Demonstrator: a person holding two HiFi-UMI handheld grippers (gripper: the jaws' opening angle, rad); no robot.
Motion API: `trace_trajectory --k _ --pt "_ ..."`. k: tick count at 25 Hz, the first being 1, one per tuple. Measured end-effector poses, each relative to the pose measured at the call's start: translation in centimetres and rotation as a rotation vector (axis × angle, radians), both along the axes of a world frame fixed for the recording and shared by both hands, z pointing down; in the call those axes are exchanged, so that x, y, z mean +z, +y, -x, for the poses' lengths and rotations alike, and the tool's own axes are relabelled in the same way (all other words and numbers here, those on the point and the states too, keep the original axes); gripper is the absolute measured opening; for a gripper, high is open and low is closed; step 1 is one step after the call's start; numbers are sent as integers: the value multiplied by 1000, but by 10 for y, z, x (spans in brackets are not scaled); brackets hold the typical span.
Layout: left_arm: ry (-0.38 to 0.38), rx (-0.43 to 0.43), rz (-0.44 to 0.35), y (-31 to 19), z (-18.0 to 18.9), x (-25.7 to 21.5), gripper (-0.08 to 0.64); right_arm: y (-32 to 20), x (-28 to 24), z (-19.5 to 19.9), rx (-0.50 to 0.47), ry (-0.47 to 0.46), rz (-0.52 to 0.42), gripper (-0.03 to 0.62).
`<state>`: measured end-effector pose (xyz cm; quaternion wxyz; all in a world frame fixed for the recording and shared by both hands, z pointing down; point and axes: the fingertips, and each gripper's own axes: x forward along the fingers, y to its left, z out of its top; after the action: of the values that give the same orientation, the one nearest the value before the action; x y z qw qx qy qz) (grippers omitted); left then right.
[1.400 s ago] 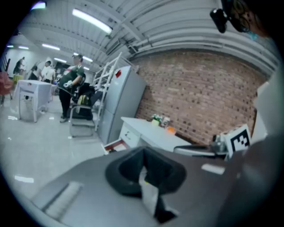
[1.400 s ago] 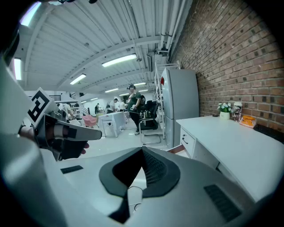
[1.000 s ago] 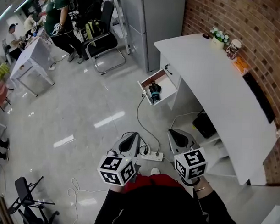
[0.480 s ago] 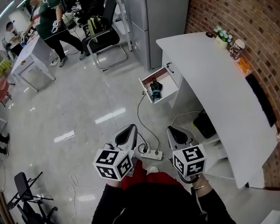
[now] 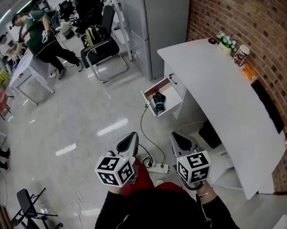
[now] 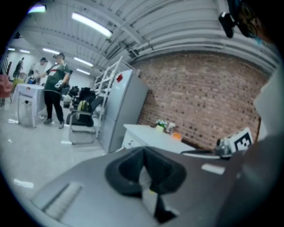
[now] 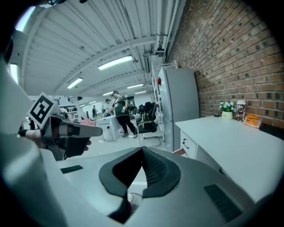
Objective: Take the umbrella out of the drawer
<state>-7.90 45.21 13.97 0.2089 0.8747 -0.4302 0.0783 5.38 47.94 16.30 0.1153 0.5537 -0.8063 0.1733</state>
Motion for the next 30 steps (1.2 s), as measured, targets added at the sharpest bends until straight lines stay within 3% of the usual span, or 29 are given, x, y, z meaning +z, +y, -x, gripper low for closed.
trace_trajectory --k 8,17,25,30 --pt "18 52 47 -70 12 22 3 -62 14 27 7 19 44 -2" --pt "38 108 110 -161 49 40 3 -154 24 78 27 47 86 -2" --pt "33 211 142 -241 67 45 3 -231 23 93 127 54 127 -2" --pt "42 227 157 -282 83 55 3 -268 27 107 172 68 153 -2"
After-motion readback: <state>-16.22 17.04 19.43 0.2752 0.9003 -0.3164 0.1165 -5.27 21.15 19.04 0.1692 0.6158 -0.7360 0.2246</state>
